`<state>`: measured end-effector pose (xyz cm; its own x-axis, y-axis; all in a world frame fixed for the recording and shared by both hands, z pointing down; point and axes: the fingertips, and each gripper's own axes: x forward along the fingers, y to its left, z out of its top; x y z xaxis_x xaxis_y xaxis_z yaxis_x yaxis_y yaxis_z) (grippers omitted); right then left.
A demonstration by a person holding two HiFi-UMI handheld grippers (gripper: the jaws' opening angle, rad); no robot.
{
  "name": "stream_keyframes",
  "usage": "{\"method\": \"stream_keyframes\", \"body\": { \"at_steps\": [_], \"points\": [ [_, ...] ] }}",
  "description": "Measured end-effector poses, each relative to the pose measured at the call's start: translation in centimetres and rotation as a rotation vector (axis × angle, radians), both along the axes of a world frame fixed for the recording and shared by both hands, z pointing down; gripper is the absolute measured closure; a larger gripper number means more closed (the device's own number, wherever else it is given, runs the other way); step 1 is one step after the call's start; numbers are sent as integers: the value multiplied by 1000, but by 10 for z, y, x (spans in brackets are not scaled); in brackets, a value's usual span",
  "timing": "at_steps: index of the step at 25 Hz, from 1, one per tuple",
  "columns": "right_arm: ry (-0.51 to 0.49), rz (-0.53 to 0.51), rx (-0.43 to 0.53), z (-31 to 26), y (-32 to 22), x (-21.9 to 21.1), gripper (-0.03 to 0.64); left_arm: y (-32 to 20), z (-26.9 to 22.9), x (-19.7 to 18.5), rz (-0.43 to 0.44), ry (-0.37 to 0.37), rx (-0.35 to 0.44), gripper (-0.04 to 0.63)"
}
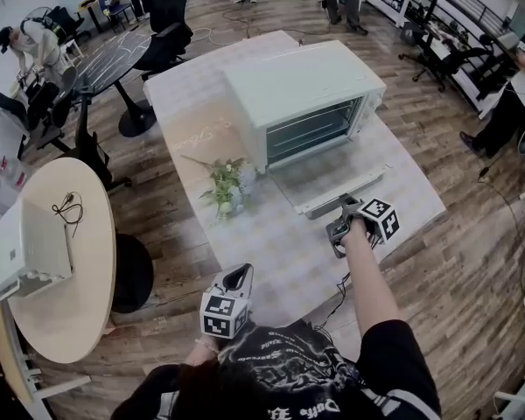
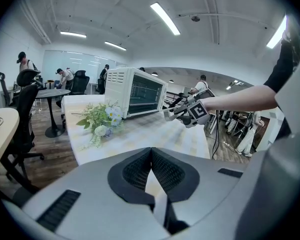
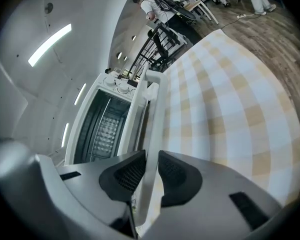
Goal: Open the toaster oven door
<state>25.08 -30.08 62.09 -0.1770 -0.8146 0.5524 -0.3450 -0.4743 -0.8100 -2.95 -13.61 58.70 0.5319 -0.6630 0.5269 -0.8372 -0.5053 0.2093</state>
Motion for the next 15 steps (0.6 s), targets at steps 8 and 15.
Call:
{"method": "stream_keyframes", "body": {
  "at_steps": [8, 15],
  "points": [
    [-34, 5, -6, 19, 5, 3, 529, 0, 1, -2, -27, -9, -9, 575],
    [-53, 19, -31, 35, 8, 6, 528, 0, 0, 0, -28, -27, -5, 575]
  ]
}}
